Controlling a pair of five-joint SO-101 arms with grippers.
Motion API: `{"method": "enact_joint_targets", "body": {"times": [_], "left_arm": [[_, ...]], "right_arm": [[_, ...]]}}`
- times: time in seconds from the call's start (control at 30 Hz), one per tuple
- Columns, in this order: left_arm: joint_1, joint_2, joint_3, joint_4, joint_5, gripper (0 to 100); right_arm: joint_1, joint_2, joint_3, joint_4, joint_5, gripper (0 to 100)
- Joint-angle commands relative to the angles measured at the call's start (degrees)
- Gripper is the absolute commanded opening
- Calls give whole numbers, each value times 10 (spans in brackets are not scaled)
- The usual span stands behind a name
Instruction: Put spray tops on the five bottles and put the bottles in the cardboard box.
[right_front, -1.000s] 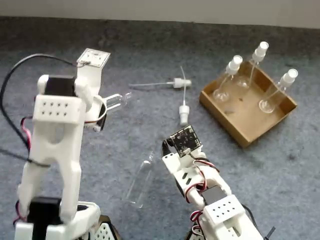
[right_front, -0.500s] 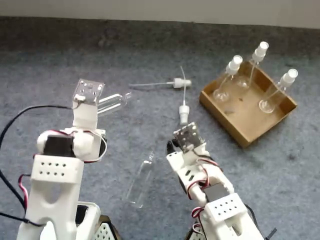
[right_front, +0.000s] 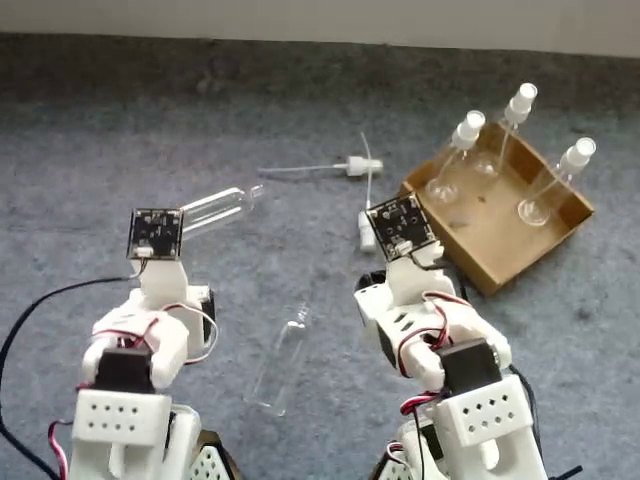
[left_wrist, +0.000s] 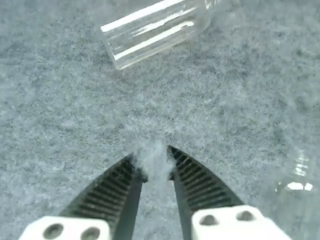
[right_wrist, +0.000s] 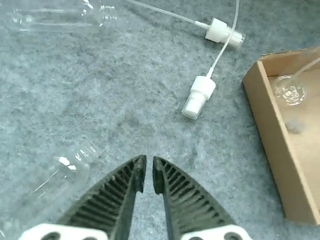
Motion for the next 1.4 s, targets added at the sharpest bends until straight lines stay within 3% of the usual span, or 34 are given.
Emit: {"method": "enact_joint_targets", "body": {"times": [0.0,0.13,0.4,0.7,0.93,1.07,1.23,1.37], "left_arm": [[8,-123,24,-11,8,45],[8,-204,53,-3,8,45],[8,-276,73,27,6,45],[6,-276,79,27,5,45],[5,-276,79,27,5,45],[5,-276,79,27,5,44],[3,-276,78,27,4,44],[-47,-276,73,26,5,45]], "right_arm": [[8,-5,-68,35,2,10],[8,49,-109,76,-1,10],[-11,301,-245,144,-151,16],[-124,487,-437,335,-333,348],[-266,506,-529,373,-501,379],[-318,511,-532,361,-497,379],[-327,511,-498,337,-497,379],[-327,511,-456,305,-493,379]]}}
